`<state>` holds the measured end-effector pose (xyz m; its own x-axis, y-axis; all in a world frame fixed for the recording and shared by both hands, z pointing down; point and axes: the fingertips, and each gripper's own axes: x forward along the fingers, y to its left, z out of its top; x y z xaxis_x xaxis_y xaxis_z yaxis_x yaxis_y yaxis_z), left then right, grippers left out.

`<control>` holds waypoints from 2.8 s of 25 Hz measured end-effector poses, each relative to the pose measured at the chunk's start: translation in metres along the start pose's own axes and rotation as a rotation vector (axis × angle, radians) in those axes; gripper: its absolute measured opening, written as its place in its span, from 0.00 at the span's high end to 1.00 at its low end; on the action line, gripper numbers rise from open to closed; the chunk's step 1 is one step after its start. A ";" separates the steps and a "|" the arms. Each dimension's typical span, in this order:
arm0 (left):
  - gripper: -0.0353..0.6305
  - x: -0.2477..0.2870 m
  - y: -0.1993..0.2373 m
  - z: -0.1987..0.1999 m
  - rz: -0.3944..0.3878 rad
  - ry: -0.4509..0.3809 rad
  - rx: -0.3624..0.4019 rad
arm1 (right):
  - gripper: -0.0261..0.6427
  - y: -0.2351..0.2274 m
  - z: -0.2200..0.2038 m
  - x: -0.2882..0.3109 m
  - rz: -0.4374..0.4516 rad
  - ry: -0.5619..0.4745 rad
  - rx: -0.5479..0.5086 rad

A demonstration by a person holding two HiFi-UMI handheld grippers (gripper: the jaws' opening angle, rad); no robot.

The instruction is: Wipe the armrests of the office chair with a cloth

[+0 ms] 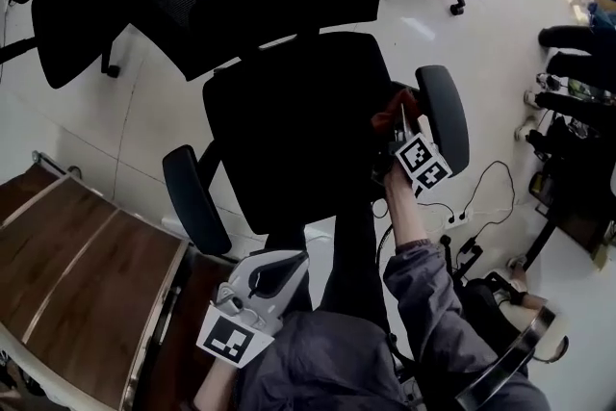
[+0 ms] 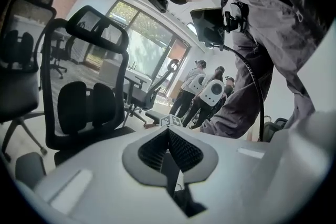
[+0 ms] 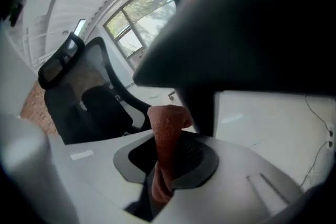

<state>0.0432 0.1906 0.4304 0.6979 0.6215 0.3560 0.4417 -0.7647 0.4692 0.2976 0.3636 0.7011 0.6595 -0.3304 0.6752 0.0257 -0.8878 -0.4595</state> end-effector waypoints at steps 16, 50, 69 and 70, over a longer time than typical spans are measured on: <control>0.92 0.007 -0.001 0.001 -0.036 0.022 0.031 | 0.87 -0.012 -0.006 0.002 -0.077 -0.011 -0.023; 0.92 -0.014 0.041 0.004 -0.005 0.007 -0.035 | 0.87 -0.021 -0.028 0.052 -0.229 0.079 -0.179; 0.92 -0.054 0.030 0.062 0.043 -0.092 0.046 | 0.87 0.106 0.043 -0.081 0.008 0.022 -0.269; 0.92 -0.056 0.028 0.066 0.045 -0.103 0.051 | 0.87 0.118 0.051 -0.091 0.040 0.018 -0.305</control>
<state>0.0535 0.1232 0.3707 0.7712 0.5671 0.2894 0.4344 -0.8010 0.4120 0.2788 0.3055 0.5565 0.6420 -0.3700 0.6715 -0.2281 -0.9284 -0.2935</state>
